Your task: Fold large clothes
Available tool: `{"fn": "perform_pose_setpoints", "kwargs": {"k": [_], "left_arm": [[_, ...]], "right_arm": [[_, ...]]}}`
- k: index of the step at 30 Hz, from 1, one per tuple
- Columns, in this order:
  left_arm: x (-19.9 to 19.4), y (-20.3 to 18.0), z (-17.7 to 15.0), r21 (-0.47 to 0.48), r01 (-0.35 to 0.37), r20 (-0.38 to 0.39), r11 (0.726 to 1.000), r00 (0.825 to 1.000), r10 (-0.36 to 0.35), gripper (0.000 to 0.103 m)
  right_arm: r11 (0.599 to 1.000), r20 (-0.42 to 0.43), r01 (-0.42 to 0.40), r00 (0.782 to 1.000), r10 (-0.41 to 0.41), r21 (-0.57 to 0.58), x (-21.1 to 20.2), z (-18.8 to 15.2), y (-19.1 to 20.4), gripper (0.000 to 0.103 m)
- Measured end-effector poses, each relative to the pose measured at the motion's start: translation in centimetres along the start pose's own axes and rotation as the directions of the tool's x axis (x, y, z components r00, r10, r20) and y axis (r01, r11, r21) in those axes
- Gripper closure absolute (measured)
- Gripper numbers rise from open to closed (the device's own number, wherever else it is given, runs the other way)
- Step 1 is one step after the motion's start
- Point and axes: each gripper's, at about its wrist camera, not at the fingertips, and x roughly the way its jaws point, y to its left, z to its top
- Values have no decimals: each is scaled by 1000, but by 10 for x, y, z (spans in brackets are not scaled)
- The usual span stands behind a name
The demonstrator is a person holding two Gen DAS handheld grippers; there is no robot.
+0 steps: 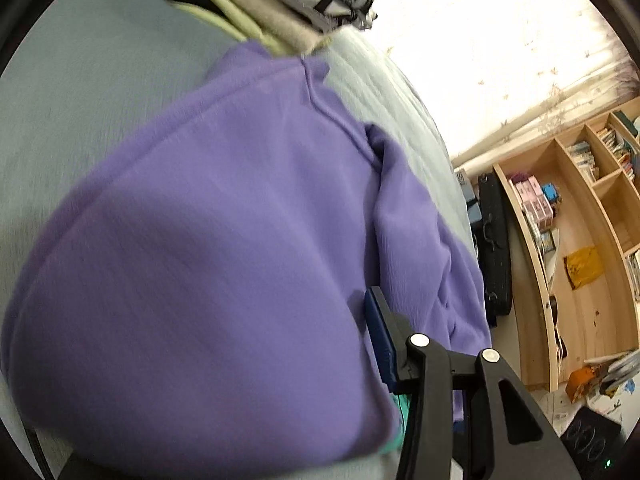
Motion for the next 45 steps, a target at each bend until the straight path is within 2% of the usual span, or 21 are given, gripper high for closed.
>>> {"fn": "perform_pose_setpoints", "kwargs": {"k": [2,4,5,8,12,14,16,17,19,22,27,31,34,37,39,43,45], "left_arm": [[-5,-3,7,15,-1,41,1000,999,1,76],[-13,-11,8,58,-4,93,998,996,-2,81],[-17,-21,5,108,-27,126,994,992,14,83],[-32,-42,-6,228,-98,194,969,980,53,85],[-43,-57,-9,284,-122,228,951,972,56,85],[-44,-65,-12,310,-144,241,940,968,69,85],[-47,-68,-14,329,-162,250,930,965,80,85],[-48,-72,-14,340,-170,255,925,963,84,85],[-49,-82,-18,376,-188,260,907,961,91,85],[-51,-105,-27,452,-235,298,861,949,102,85],[-51,-154,-36,559,-252,317,790,945,77,85],[-41,-193,-53,667,-275,322,692,944,65,85],[-32,-217,-64,722,-269,306,638,951,54,85],[-18,-238,-79,777,-279,295,564,953,65,85],[-10,-248,-88,799,-284,289,531,954,75,85],[1,-265,-102,820,-272,263,503,961,92,85],[6,-271,-104,830,-261,244,494,965,100,85]], "right_arm": [[1000,8,7,1000,-7,-16,-1,4,1,86],[999,30,21,999,-20,-27,-5,10,2,86],[999,52,35,998,-33,-32,-8,16,1,86],[996,109,83,991,-79,-32,-13,32,-4,87],[991,163,135,978,-131,-13,-9,51,-18,87],[986,152,166,975,-164,0,5,54,-30,87],[984,101,174,979,-177,35,22,50,-43,87],[985,56,160,985,-164,69,36,44,-53,87],[985,38,132,990,-137,110,48,32,-63,87],[986,72,114,990,-123,124,47,23,-66,86],[982,89,39,994,-56,186,44,19,-79,86],[964,118,-48,993,17,261,42,14,-94,86],[948,139,-98,989,58,302,40,9,-103,86],[925,156,-155,982,106,346,40,6,-115,86],[909,166,-189,977,135,371,39,3,-121,86],[864,153,-268,963,222,427,33,2,-135,86],[813,127,-340,939,319,473,24,3,-152,86]]}}
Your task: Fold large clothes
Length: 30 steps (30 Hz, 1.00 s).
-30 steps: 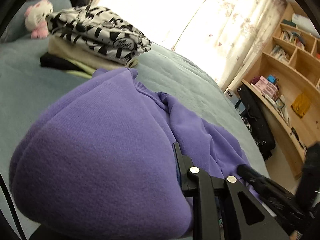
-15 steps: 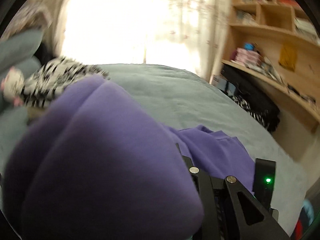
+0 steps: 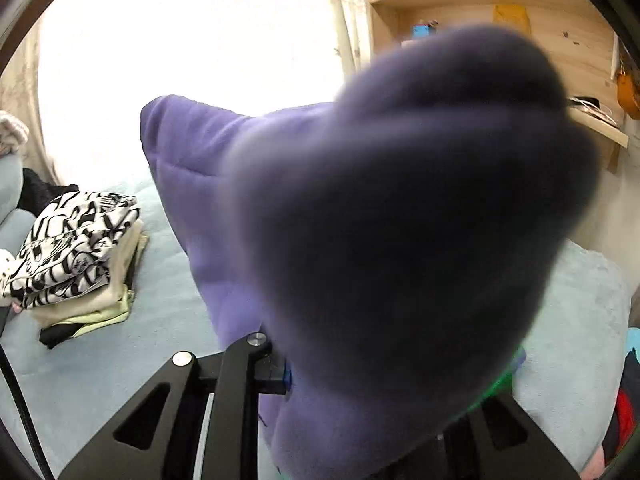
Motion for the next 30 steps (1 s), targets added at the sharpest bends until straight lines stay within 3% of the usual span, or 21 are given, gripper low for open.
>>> {"fn": "perform_pose_setpoints", "kwargs": {"k": [3,5,8,11,21,26,30], "left_arm": [[3,-8,3,4,22,-29,1000,999,-21,85],[5,-12,4,-9,42,-47,999,998,-43,85],[9,-20,5,-23,67,-71,997,995,-69,85],[17,-38,10,-8,80,-92,997,993,-81,85],[50,-97,7,51,124,-189,991,975,-113,84],[73,-125,-5,75,135,-243,988,963,-113,84],[91,-149,-23,115,134,-280,984,955,-97,84]], "right_arm": [[996,26,-54,998,52,70,-40,7,-19,86],[998,108,-1,994,-6,67,-76,8,-30,79],[989,215,126,967,-140,75,-120,2,-44,75],[984,245,150,955,-170,100,-140,-6,-54,75],[967,292,193,927,-236,168,-169,-19,-67,75],[955,315,228,907,-279,190,-188,-24,-78,75],[949,308,241,905,-295,202,-191,-25,-86,75]]}}
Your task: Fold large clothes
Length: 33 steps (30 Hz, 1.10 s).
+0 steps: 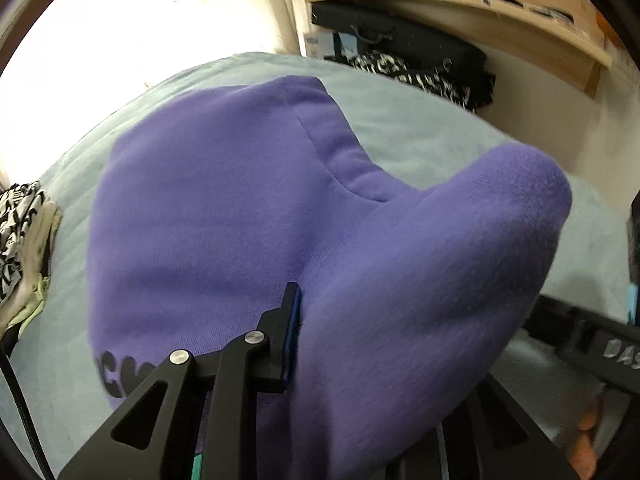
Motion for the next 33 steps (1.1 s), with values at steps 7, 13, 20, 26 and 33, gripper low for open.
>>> {"fn": "perform_pose_setpoints", "kwargs": {"k": [7,13,20,26,33], "left_arm": [[5,-12,-4,42,-15,5,999,1000,15,82],[-15,1,-1,68,87,26,994,996,-89,37],[-41,22,4,27,215,19,976,976,-216,21],[-69,62,7,-119,374,-27,920,925,-379,21],[-112,129,16,-219,283,25,934,958,-285,21]], "right_arm": [[1000,-19,24,1000,-24,-6,10,2,-3,75],[999,-19,39,999,-39,-27,1,2,0,75],[997,-14,54,998,-55,-61,-13,8,10,57],[991,15,40,999,-38,-131,-32,24,36,56],[975,9,-3,1000,5,-223,-43,44,73,56]]}}
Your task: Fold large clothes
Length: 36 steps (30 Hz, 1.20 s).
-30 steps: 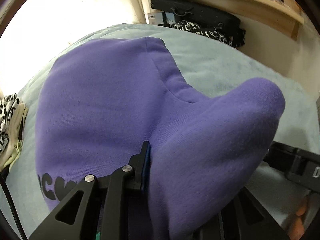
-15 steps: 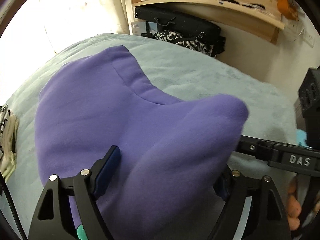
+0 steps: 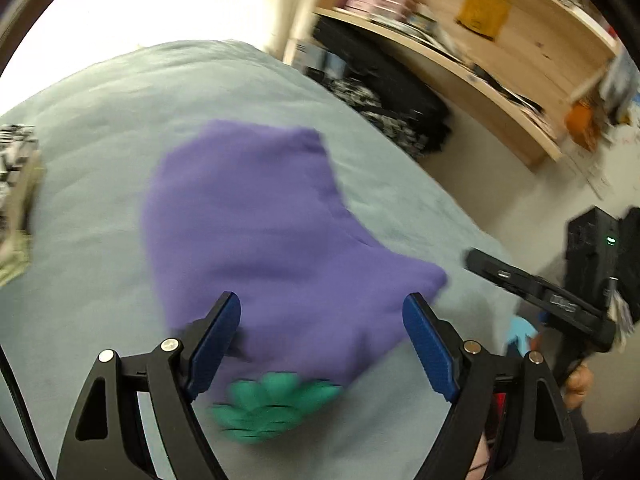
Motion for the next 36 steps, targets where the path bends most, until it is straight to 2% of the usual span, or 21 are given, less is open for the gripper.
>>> {"fn": "perform_pose_setpoints", "kwargs": {"k": [3,5,7,9,15,19,21,22,23,27,29,34,36], "left_arm": [[-4,23,9,-22,-115,-17,993,993,115,21],[1,40,14,-49,-151,-56,987,987,148,21],[8,54,19,-75,-166,-96,983,983,158,21],[22,68,26,-100,-169,-133,980,979,156,21],[65,88,47,-118,-192,-192,974,967,167,21],[86,93,56,-120,-182,-204,976,967,155,21],[93,94,57,-106,-186,-195,977,967,163,21],[95,93,58,-99,-189,-190,977,967,167,21],[95,90,58,-95,-191,-189,977,967,171,21],[95,92,62,-101,-182,-190,978,969,160,22],[97,92,61,-99,-171,-196,980,969,150,22],[112,84,53,-104,-110,-230,988,970,84,22],[116,79,52,-83,-135,-214,987,970,115,22]], "right_arm": [[999,-77,-53,996,52,-11,15,11,11,56],[997,-155,-76,985,72,-22,33,15,17,56],[996,-216,-80,974,70,-38,48,17,20,56],[996,-264,-53,964,33,-70,67,19,24,56],[997,-387,-11,922,-21,-80,117,27,9,56],[999,-441,10,897,-29,-44,147,27,-9,56],[999,-461,-20,887,6,-26,157,23,-11,58],[999,-463,-49,886,33,-23,158,21,-11,80],[997,-463,-73,885,53,-26,160,18,-10,87],[997,-381,-48,924,19,-65,142,12,-3,90],[999,-349,-26,937,9,-46,127,5,-5,90],[999,-372,39,927,-34,7,132,-32,-24,90],[999,-360,42,932,-33,16,137,-36,-29,90]]}}
